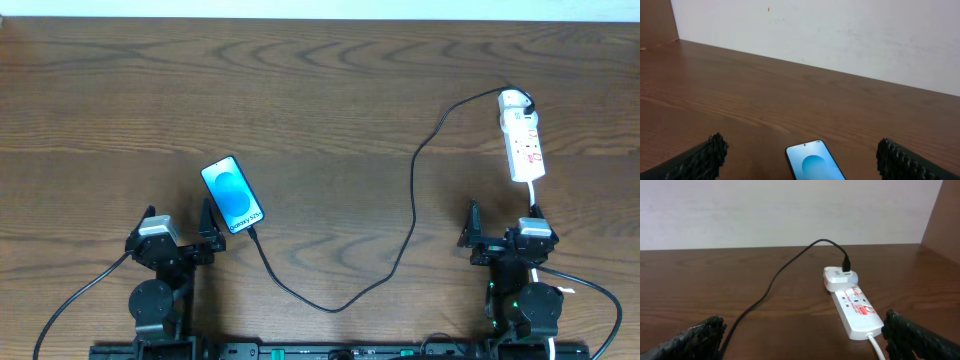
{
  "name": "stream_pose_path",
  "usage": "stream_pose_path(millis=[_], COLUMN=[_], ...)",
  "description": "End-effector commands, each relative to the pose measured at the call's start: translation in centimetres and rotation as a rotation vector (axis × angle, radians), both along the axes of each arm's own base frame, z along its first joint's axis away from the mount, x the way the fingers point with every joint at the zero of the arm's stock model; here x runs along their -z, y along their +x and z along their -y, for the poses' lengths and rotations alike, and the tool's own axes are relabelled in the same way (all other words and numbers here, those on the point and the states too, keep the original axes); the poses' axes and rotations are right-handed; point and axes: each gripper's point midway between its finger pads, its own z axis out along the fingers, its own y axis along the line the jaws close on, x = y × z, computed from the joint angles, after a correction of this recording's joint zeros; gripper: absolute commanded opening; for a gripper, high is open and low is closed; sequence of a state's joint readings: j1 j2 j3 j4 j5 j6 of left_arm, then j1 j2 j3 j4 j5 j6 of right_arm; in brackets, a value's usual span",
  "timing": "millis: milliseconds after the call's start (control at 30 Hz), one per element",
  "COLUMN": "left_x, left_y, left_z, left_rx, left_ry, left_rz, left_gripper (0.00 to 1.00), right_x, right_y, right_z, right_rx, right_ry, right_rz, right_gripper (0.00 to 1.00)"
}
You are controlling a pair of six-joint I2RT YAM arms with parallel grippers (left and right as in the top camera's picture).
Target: Plug charger to phone and switch on socket
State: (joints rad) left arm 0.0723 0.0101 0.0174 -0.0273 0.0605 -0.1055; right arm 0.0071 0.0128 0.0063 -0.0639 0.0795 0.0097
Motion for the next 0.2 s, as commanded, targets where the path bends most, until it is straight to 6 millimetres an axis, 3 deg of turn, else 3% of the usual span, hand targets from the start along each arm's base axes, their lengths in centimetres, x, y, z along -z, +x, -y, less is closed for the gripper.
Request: stream_pose_path(millis=[0, 167], left_x=[1.53, 1.53], left_y=[-0.11, -0.11], left_z=[-0.17, -0.17], left_rx=[-0.008, -0.008], left_ry=[-0.008, -0.008], left_rz=[-0.049, -0.049], left_gripper=[0.98, 0.98], right_x=[-0.01, -0.01], right_y=[-0.03, -0.03], right_z=[-0.12, -0.12], right_rx=[-0.004, -0.004], right_ry=[-0.015, -0.015], right_rz=[0.001, 0.001], right_gripper=[0.99, 0.99])
